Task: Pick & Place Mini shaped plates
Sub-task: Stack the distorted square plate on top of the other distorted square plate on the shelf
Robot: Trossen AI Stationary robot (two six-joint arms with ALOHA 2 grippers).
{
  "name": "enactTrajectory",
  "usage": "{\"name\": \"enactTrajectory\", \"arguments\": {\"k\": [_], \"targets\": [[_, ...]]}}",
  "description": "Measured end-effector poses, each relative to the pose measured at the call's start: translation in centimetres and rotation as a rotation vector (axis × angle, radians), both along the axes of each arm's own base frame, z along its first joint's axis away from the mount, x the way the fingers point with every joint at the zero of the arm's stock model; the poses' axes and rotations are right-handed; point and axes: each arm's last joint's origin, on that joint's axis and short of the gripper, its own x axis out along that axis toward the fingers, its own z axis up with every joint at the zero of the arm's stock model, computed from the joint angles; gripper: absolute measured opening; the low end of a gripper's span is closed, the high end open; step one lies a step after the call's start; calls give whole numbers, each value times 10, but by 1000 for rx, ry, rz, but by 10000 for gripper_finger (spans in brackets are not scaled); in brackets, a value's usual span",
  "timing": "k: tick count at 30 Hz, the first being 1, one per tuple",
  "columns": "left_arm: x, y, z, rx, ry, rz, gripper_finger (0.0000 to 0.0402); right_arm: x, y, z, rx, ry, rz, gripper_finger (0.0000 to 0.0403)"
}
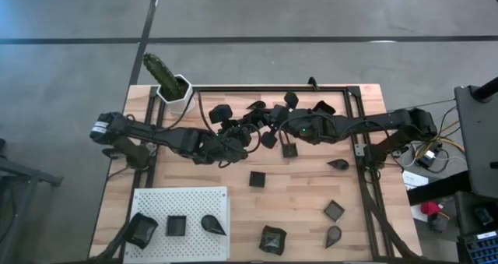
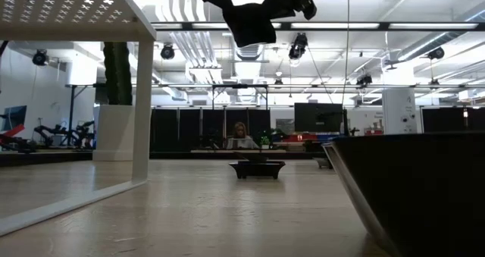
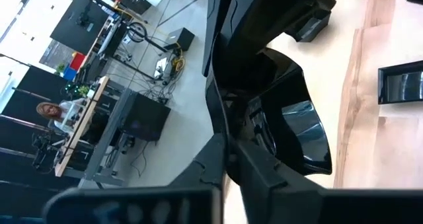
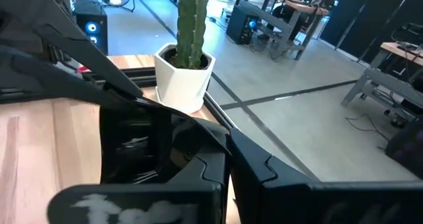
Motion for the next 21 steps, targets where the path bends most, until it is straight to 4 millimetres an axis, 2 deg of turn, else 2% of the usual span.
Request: {"name": "enactTrajectory", "arguments": {"k": [9,21], "targets": [[0,0,0,4,3,2,3,0,0,0,1,-4,0,8],[0,0,-3,-1,7,-1,31,0,0,1,2,-12,4,8]]}}
